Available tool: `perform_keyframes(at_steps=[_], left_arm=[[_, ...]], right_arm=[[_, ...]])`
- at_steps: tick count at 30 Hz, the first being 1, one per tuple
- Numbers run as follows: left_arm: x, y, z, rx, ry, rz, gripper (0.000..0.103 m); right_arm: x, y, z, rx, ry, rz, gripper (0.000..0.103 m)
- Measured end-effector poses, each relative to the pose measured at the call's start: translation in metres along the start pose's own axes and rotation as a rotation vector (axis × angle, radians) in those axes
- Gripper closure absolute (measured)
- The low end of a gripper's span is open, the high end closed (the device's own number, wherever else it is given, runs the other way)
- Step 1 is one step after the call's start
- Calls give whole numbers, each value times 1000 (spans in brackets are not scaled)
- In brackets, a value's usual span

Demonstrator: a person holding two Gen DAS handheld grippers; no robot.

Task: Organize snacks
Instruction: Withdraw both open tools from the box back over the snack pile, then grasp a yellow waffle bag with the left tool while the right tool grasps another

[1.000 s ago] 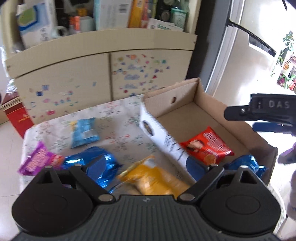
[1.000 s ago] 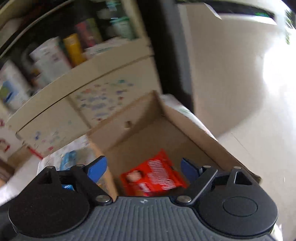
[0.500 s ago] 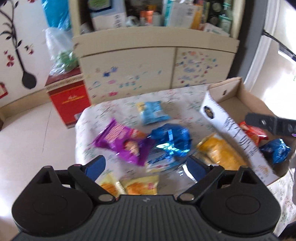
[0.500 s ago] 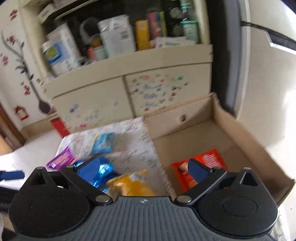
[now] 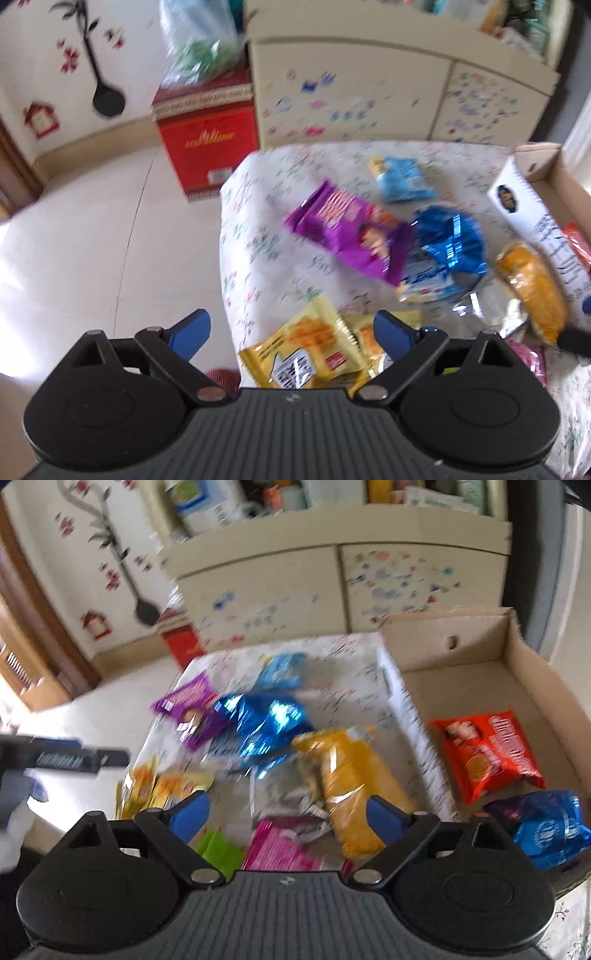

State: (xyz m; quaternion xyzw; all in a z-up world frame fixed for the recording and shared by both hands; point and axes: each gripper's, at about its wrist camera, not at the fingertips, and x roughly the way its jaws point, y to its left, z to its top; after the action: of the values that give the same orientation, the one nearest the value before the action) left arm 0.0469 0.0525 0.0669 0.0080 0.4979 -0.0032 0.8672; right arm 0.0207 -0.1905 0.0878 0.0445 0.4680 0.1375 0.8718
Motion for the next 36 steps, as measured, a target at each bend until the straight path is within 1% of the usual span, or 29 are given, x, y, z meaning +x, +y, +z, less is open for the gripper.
perform_keyframes(at_steps=[3, 5, 8, 12, 18, 20, 21, 22, 23, 27, 31, 36], left_arm=[[13, 7, -3, -38, 24, 12, 8], [20, 12, -4, -67, 33, 0, 8], [29, 18, -4, -122, 49, -17, 8], [43, 24, -4, -193, 56, -15, 8], [60, 14, -6, -172, 68, 7, 9], [62, 13, -7, -184, 67, 7, 16], [63, 14, -8, -193, 74, -7, 19], [64, 14, -8, -200, 83, -24, 26], [65, 13, -9, -204, 93, -39, 32], [60, 6, -9, -184, 84, -35, 36], [55, -2, -7, -162, 79, -66, 45], [55, -1, -6, -185, 79, -92, 50]], right_arm=[[6, 6, -9, -54, 37, 14, 17], [9, 9, -15, -76, 58, 21, 20], [15, 13, -19, -85, 79, 35, 24], [20, 28, -20, -110, 88, 67, 27], [31, 54, -20, -150, 100, 112, 29], [37, 60, -21, -157, 107, 121, 30], [40, 63, -21, -158, 112, 121, 30], [44, 65, -21, -158, 118, 121, 30], [48, 67, -21, -157, 125, 123, 31], [58, 71, -21, -154, 134, 111, 31], [67, 72, -17, -108, 142, 122, 31], [78, 70, -15, -37, 149, 137, 30]])
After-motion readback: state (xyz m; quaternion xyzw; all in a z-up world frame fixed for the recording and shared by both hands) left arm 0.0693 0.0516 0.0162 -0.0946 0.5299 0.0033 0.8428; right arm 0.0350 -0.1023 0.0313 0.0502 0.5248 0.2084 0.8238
